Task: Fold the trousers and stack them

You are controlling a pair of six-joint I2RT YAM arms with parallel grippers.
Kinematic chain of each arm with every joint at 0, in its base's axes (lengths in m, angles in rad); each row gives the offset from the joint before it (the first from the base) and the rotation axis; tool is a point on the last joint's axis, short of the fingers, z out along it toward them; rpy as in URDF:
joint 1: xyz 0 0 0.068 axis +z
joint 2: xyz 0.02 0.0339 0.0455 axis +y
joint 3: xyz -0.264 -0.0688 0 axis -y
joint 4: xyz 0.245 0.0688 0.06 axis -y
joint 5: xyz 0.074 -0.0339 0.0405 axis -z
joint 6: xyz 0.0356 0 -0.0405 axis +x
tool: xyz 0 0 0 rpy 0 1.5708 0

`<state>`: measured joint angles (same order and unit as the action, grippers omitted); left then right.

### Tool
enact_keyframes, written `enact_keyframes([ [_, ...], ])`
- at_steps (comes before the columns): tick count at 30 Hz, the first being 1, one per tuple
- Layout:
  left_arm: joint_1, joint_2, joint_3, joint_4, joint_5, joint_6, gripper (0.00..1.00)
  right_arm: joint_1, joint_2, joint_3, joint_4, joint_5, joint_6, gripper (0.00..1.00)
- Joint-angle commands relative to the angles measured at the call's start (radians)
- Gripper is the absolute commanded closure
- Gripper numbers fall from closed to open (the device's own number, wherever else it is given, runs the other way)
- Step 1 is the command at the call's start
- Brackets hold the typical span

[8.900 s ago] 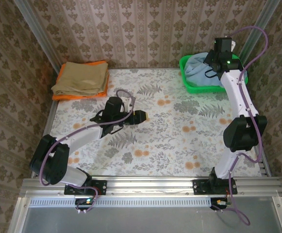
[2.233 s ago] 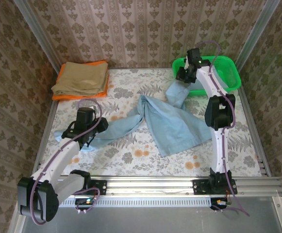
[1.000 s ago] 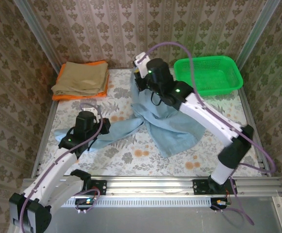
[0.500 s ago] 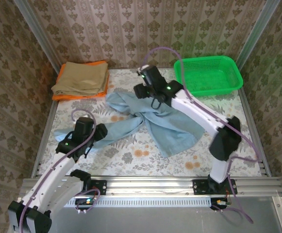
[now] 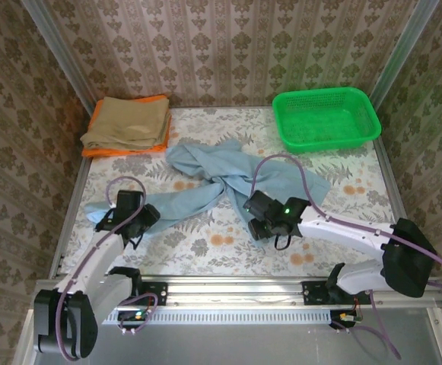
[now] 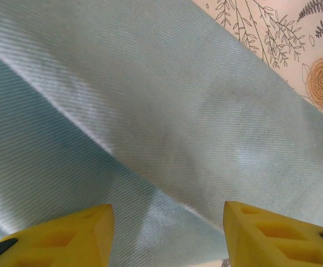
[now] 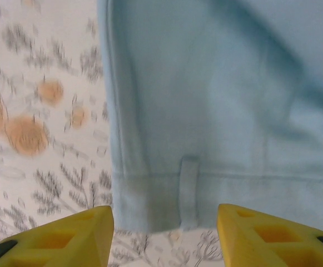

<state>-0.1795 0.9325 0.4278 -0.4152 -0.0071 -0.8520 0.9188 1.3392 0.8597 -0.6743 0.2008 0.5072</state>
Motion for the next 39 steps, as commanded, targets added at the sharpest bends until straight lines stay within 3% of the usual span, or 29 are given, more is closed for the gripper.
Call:
enact_keyframes([
  [1,0.012,0.024,0.013,0.088,-0.008,0.005,0.51,0.047,0.019,-0.029,0.025,-0.037,0.057,0.42],
  [5,0.019,0.048,0.003,0.130,-0.038,0.039,0.71,0.082,0.110,-0.039,0.046,-0.066,0.035,0.37],
  [10,0.043,0.080,0.017,0.140,-0.048,0.080,1.00,0.083,0.220,-0.019,0.055,-0.027,0.047,0.40],
  [13,0.053,0.067,0.020,0.144,-0.042,0.098,1.00,0.083,0.273,0.008,0.041,0.011,0.052,0.51],
  [17,0.063,0.022,0.018,0.134,-0.045,0.111,1.00,0.083,0.271,0.030,-0.016,0.084,0.063,0.84],
  [20,0.077,-0.022,0.032,0.106,-0.031,0.121,1.00,0.083,0.191,0.041,-0.074,0.128,0.075,0.99],
  [31,0.103,-0.158,0.221,-0.081,-0.019,0.175,1.00,0.063,-0.189,0.166,-0.286,0.263,0.072,1.00],
  [35,0.095,-0.067,0.195,-0.029,0.092,0.132,1.00,0.026,-0.225,0.172,-0.282,0.247,0.042,1.00],
  [37,0.071,-0.021,0.155,0.016,0.125,0.096,0.75,0.013,-0.215,0.160,-0.270,0.242,0.035,1.00],
  [39,0.044,-0.004,0.115,0.037,0.122,0.059,0.65,0.005,-0.206,0.139,-0.246,0.226,0.030,1.00],
])
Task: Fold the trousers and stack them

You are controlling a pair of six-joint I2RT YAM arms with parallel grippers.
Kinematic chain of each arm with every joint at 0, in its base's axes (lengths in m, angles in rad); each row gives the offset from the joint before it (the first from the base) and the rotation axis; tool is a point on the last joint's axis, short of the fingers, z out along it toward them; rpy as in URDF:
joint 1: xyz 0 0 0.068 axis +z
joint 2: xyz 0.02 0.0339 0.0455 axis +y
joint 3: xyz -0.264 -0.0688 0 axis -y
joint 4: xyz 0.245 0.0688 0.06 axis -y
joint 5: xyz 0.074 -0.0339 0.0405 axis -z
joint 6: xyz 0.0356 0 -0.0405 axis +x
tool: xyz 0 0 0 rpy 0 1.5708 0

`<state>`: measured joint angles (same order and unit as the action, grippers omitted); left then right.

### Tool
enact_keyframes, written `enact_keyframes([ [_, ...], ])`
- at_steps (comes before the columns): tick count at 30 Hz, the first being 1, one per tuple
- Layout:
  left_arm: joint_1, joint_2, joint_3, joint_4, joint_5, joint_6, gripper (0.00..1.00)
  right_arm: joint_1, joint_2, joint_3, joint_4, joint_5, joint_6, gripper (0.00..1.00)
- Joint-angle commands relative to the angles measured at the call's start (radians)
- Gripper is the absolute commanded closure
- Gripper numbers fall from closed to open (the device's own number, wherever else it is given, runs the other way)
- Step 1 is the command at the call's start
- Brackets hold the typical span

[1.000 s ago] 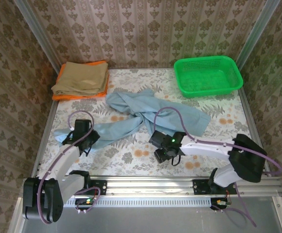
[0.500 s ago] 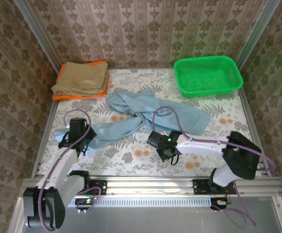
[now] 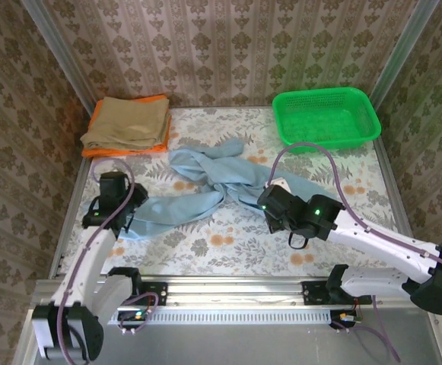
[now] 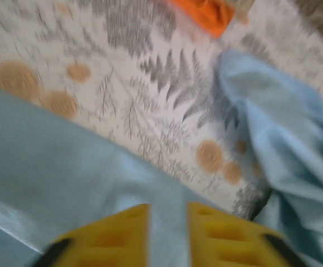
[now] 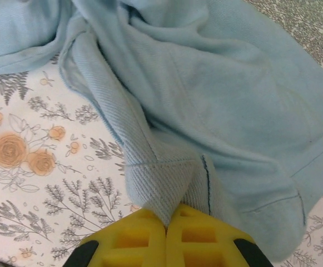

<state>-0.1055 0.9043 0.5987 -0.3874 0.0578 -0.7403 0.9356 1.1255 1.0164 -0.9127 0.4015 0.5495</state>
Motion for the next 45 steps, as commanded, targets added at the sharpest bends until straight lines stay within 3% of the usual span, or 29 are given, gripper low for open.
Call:
enact_keyframes([
  [1,-0.039,0.026,-0.066,-0.001,0.040,-0.071,0.59,-0.012,0.008,-0.031,0.003,0.020,-0.011,1.00],
  [14,-0.048,-0.001,-0.124,-0.144,-0.011,-0.216,0.37,-0.046,-0.001,-0.128,0.092,-0.028,-0.007,1.00],
  [22,-0.042,0.060,-0.188,-0.029,0.004,-0.252,0.39,-0.060,-0.009,-0.146,0.102,-0.038,-0.010,1.00],
  [25,-0.039,0.114,-0.185,0.011,-0.027,-0.240,0.50,-0.063,-0.018,-0.141,0.094,-0.037,-0.012,1.00],
  [32,-0.004,0.088,-0.138,-0.008,-0.080,-0.176,0.98,-0.061,-0.049,-0.141,0.067,-0.035,-0.008,1.00],
  [40,0.044,-0.029,-0.048,-0.094,-0.112,-0.104,1.00,-0.068,-0.105,-0.095,-0.011,0.029,-0.007,1.00],
  [45,0.098,-0.101,0.095,-0.197,-0.104,-0.038,1.00,-0.093,-0.168,-0.017,-0.103,0.105,-0.024,1.00],
])
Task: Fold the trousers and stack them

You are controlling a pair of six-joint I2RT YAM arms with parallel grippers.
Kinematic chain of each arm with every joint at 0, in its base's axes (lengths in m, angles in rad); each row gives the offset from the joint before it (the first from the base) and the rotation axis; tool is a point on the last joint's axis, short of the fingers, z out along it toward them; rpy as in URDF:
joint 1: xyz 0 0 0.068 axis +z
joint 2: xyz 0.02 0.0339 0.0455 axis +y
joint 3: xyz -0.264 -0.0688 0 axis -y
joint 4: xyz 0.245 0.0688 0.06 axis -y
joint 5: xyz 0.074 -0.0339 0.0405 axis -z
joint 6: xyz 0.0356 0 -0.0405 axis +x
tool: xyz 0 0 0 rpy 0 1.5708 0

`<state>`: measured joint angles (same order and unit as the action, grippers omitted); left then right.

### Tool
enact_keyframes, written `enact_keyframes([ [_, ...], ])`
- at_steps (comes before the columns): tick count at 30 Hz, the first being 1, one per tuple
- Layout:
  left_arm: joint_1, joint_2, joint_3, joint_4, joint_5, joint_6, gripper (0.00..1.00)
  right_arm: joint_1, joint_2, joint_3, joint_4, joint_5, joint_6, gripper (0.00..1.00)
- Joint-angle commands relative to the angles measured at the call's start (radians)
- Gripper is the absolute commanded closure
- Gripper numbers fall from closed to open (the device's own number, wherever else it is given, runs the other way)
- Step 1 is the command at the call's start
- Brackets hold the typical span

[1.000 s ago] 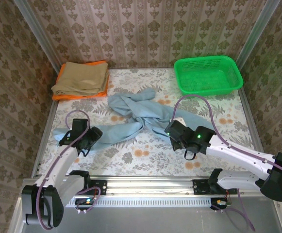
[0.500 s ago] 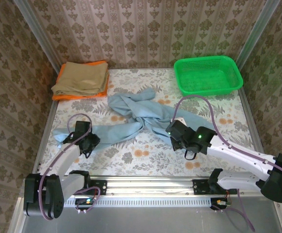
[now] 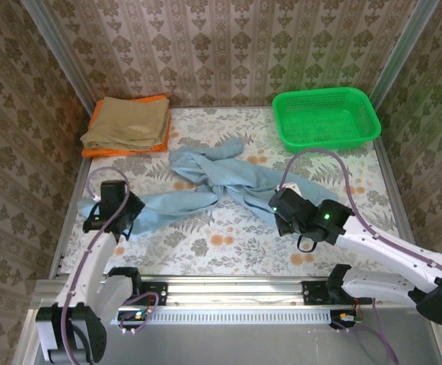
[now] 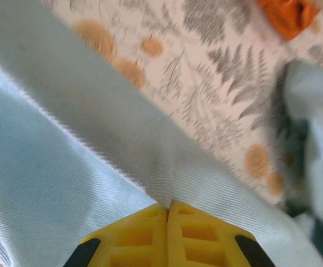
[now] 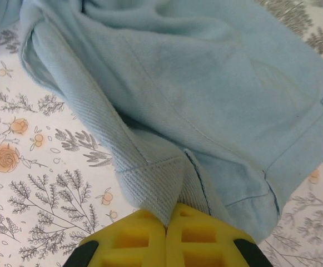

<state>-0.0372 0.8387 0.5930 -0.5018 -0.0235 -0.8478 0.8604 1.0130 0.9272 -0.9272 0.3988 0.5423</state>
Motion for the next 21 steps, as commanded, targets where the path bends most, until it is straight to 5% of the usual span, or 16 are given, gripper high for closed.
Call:
enact_keyframes([
  [1,0.045,-0.044,0.135,-0.103,-0.015,0.087,1.00,-0.028,-0.073,0.090,-0.102,0.122,-0.023,1.00],
  [12,0.278,-0.079,0.351,-0.221,0.088,0.193,1.00,-0.282,-0.129,0.192,-0.157,0.111,-0.089,1.00],
  [21,0.352,0.078,0.253,-0.049,0.222,0.147,1.00,-0.540,0.103,0.083,0.135,-0.118,-0.093,1.00],
])
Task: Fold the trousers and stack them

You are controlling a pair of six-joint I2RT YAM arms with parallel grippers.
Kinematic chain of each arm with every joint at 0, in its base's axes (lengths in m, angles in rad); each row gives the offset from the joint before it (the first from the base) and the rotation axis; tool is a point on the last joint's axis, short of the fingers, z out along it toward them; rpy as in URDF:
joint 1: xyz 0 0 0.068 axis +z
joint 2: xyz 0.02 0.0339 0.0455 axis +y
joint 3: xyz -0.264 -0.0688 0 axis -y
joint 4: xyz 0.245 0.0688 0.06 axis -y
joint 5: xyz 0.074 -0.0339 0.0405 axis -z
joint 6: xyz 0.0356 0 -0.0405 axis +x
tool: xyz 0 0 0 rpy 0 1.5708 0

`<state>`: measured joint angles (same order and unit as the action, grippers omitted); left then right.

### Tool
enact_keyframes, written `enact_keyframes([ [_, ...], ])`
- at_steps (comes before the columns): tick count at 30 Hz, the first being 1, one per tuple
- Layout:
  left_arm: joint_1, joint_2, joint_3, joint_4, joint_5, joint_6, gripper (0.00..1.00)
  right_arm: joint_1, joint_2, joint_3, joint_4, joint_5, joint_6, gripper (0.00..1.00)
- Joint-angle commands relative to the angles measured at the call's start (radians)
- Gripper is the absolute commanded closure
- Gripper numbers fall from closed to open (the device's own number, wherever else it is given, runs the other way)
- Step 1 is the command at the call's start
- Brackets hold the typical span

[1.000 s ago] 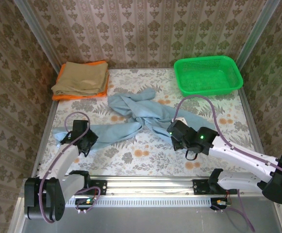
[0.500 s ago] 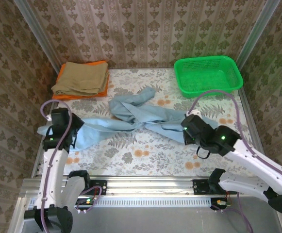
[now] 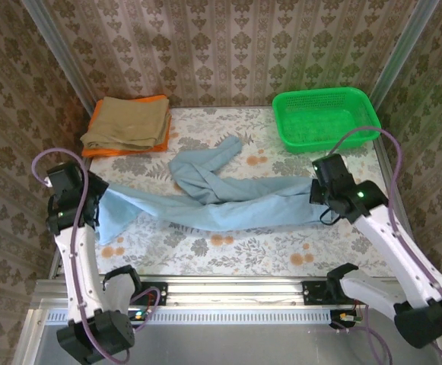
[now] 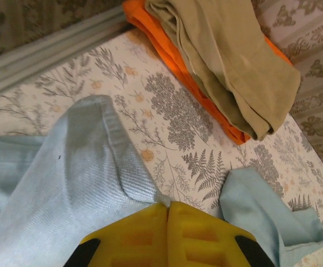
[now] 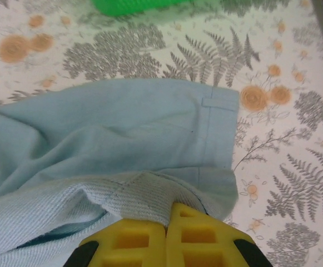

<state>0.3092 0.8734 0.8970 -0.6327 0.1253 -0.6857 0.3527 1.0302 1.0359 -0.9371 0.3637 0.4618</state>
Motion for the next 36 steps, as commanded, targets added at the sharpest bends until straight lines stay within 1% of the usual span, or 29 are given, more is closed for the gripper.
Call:
enact_keyframes([
  [1,0.008,0.052,-0.060,0.089,0.063,-0.014,1.00,-0.039,0.113,-0.025,0.165,-0.083,-0.010,1.00],
  [3,0.008,0.041,-0.067,0.087,0.035,0.000,1.00,-0.041,0.144,-0.025,0.193,-0.072,-0.007,1.00],
  [5,0.015,0.018,-0.060,0.077,0.021,0.022,1.00,-0.044,0.126,-0.030,0.209,-0.071,-0.004,1.00],
  [7,0.022,0.004,-0.025,0.050,0.021,0.033,1.00,-0.040,0.084,-0.006,0.198,-0.089,-0.006,1.00],
  [10,0.027,-0.001,0.069,0.024,0.060,0.029,1.00,-0.030,-0.011,0.095,0.151,-0.151,-0.023,1.00],
  [14,0.025,0.019,0.257,0.010,0.158,0.016,1.00,0.008,-0.086,0.277,0.122,-0.238,-0.057,1.00],
  [15,0.025,0.027,0.318,0.003,0.193,0.020,1.00,0.018,-0.105,0.307,0.145,-0.284,-0.076,1.00],
  [18,0.025,0.013,0.466,0.014,0.278,0.026,1.00,0.068,-0.161,0.417,0.196,-0.336,-0.115,1.00],
  [20,0.025,-0.014,0.562,0.001,0.284,0.037,1.00,0.095,-0.184,0.489,0.197,-0.340,-0.128,1.00],
  [23,0.025,-0.045,0.739,-0.056,0.264,0.074,1.00,0.109,-0.223,0.578,0.221,-0.390,-0.144,1.00],
  [26,0.018,-0.051,0.913,-0.105,0.262,0.108,1.00,0.108,-0.276,0.605,0.298,-0.431,-0.149,1.00],
  [27,0.000,-0.050,0.965,-0.118,0.251,0.116,1.00,0.108,-0.303,0.602,0.347,-0.488,-0.153,1.00],
  [29,-0.043,-0.069,1.013,-0.076,0.246,0.129,1.00,0.106,-0.349,0.573,0.462,-0.604,-0.131,1.00],
  [30,-0.055,-0.077,1.047,-0.077,0.229,0.131,1.00,0.102,-0.367,0.570,0.487,-0.628,-0.115,1.00],
  [33,-0.076,-0.083,1.130,-0.072,0.208,0.134,1.00,0.091,-0.389,0.566,0.476,-0.596,-0.093,1.00],
  [35,-0.082,-0.068,1.128,-0.081,0.191,0.139,1.00,0.089,-0.398,0.533,0.408,-0.497,-0.076,1.00],
  [36,-0.082,-0.052,1.103,-0.100,0.171,0.141,1.00,0.089,-0.400,0.506,0.337,-0.405,-0.069,1.00],
])
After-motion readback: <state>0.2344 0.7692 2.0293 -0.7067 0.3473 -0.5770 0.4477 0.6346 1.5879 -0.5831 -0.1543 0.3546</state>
